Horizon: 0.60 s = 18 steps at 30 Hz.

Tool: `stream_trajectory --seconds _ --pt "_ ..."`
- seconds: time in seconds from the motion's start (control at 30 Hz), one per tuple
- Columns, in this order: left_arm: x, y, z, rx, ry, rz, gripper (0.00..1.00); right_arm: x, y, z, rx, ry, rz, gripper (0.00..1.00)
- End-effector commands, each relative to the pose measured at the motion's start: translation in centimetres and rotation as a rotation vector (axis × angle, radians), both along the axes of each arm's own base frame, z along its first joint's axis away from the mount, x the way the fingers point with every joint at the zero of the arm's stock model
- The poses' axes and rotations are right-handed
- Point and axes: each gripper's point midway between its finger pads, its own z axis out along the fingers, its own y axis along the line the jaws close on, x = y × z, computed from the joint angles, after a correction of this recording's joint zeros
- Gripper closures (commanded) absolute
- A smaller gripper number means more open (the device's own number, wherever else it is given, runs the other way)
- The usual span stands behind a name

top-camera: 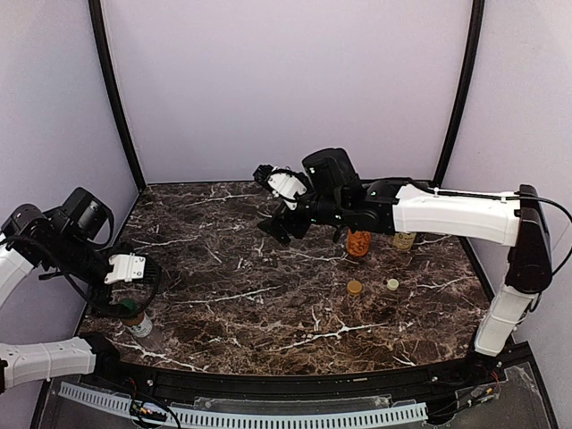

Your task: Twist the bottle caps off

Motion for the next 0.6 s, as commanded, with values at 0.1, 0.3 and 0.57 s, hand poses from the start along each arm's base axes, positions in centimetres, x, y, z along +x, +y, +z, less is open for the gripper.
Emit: stream_trajectory --seconds 0.1,0.3,0.57 --pt "-5.8 4.3 -3.5 0.215 0.306 0.074 0.04 0.4 0.2 -1.0 -0.058 -0.021 -0.016 0.01" --pt "-5.7 4.4 -3.7 0.229 0.315 0.094 0.08 0.5 0.2 -1.4 -0.081 -0.027 -0.021 0.01" --pt "-5.2 5.0 -4.0 0.286 0.33 0.096 0.21 0.8 0.1 -1.8 -0.104 -0.034 -0.026 0.01"
